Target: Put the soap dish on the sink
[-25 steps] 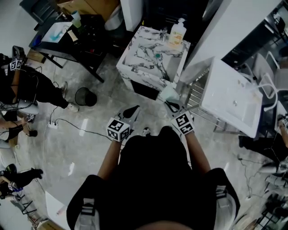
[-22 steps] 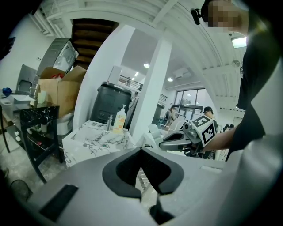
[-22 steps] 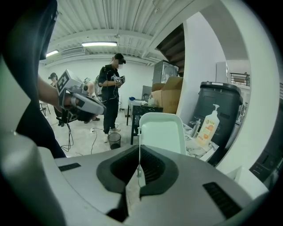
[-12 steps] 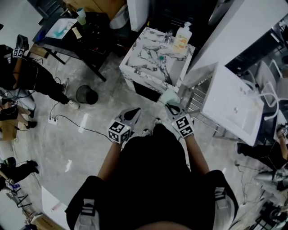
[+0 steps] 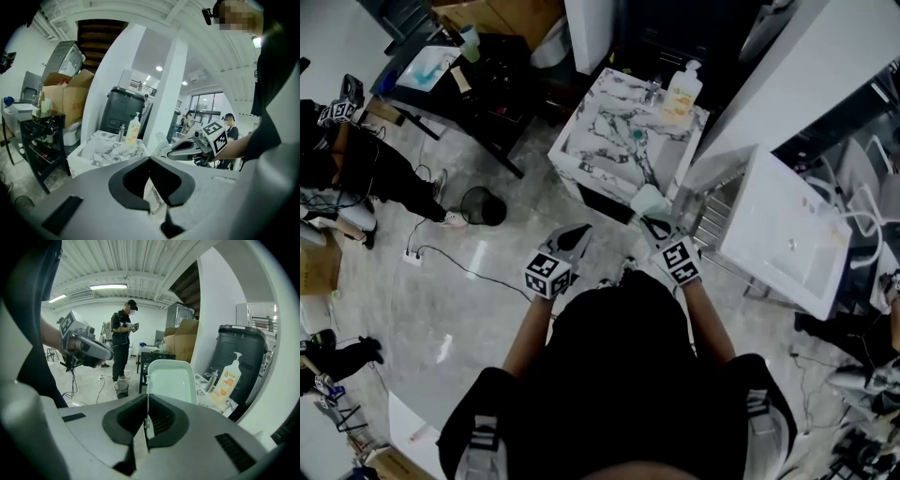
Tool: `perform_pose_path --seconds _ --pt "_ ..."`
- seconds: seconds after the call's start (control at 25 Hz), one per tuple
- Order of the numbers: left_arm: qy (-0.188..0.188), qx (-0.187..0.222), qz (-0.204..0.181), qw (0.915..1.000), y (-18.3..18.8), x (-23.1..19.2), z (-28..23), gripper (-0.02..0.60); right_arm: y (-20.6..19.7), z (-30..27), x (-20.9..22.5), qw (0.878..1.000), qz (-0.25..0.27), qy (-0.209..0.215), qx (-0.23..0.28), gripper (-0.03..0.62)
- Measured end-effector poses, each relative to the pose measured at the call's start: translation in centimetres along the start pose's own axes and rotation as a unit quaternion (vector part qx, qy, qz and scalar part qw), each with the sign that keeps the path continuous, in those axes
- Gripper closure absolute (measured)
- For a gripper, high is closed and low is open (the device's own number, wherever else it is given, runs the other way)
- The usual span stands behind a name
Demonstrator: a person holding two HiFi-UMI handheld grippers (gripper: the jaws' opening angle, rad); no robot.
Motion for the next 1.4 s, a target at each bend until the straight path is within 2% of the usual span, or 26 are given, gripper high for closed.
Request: perform_pose_path --seconds 0.48,1.4 --pt "0.014 -0.005 0.013 0.9998 1.9 -1.4 -2.9 0.581 -0.1 -2.3 3.6 1.0 0.004 0.027 -0.012 0.595" --pt "0.074 -0.003 0.018 0.9971 2.4 -1.9 -4.5 0.581 -0.8 -4.8 5.7 0.995 0.023 0.096 0.015 0.594"
Point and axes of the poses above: the fingertips, and each gripper's own axes: z backward along the fingers, x to its right, y out of its top, the point moved 2 cm from there along z, backward along the fingers, and after that the axes turned 8 degrees about z, right-handed, at the moved point
